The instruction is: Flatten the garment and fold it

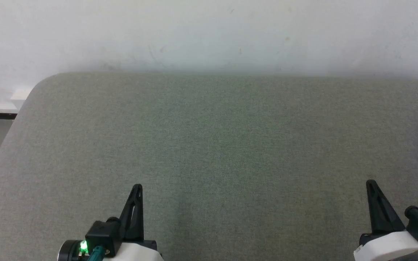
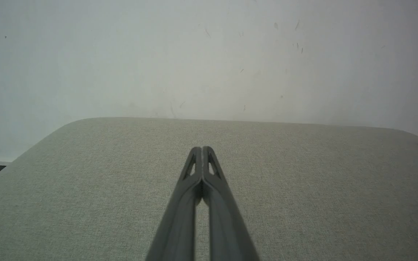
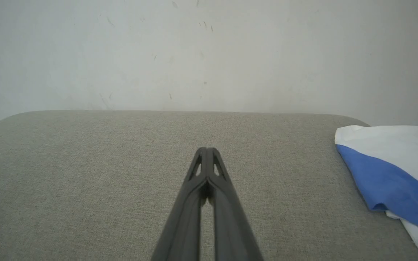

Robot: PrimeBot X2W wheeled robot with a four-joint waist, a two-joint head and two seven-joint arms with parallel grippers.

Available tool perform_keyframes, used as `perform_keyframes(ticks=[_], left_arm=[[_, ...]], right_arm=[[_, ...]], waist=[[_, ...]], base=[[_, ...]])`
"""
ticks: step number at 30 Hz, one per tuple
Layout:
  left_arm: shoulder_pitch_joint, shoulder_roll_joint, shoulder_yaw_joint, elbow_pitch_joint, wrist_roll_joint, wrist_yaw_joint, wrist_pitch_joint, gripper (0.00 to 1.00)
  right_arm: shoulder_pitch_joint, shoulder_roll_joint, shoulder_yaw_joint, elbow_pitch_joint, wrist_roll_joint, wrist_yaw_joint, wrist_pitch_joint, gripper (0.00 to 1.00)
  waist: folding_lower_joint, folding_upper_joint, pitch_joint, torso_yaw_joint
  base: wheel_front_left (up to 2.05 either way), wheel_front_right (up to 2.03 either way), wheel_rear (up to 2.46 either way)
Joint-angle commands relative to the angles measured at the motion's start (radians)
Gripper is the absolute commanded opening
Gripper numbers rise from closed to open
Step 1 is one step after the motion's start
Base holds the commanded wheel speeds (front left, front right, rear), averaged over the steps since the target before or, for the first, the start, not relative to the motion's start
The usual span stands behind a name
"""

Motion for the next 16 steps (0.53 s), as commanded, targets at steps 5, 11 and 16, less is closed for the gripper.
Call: perform_keyframes(ticks=[5,11,16], left_arm=[[-0.025,-0.006,0.017,0.003,0.015,-0.011,0.014,0.0],[-0.031,-0.008,0.028,0.004,0.022,-0.018,0.026,0.0],[-0.036,-0.01,0.037,0.005,0.029,-0.024,0.036,0.0]], right_arm=[[-0.022,0.002,0.011,-0.006,-0.012,0.0,0.01,0.0],[-0.029,0.002,0.018,-0.007,-0.018,0.0,0.019,0.0],[-0.034,0.002,0.024,-0.008,-0.024,0.0,0.026,0.0]], waist=[[0.0,-0.0001,0.0,-0.003],[0.0,-0.0001,0.0,-0.007],[0.0,-0.0001,0.0,-0.01]], base=[[0.0,0.0,0.0],[0.0,0.0,0.0],[0.0,0.0,0.0]])
